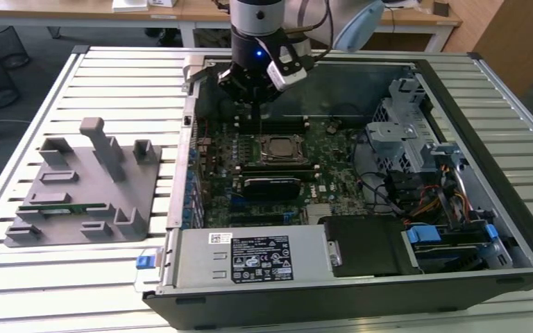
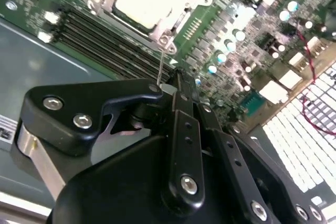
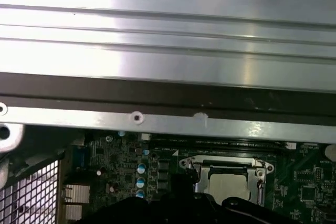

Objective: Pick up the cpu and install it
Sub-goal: 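Install the first cpu locking lever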

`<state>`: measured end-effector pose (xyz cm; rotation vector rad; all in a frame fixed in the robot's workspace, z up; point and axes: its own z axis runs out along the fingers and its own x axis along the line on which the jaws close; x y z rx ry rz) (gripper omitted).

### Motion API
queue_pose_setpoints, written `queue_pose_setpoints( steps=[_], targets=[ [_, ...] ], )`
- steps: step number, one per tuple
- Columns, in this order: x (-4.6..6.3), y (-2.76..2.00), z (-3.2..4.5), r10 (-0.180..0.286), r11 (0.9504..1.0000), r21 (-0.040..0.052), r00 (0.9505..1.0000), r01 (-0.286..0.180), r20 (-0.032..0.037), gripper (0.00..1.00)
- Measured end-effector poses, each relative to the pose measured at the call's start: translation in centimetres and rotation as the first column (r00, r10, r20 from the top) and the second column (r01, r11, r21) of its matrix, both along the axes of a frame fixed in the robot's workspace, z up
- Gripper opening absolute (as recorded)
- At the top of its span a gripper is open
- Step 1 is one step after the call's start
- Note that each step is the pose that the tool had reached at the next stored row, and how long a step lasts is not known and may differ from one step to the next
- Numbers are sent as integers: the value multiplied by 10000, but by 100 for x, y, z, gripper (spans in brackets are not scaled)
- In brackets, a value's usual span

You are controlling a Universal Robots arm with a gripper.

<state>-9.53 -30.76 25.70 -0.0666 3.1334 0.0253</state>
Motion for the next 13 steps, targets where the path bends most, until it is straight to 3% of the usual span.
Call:
queue_pose_setpoints(
  steps=[5, 10, 11, 13],
  targets=[
    [37, 1, -3, 0, 10000, 0, 10000, 0, 1, 11],
    [174, 0, -16, 2, 10000, 3, 10000, -2, -2, 11],
    [182, -1, -20, 0, 10000, 34, 10000, 0, -1, 11],
    [186, -6, -26, 0, 9996, 288, 10000, 0, -1, 11]
  ],
)
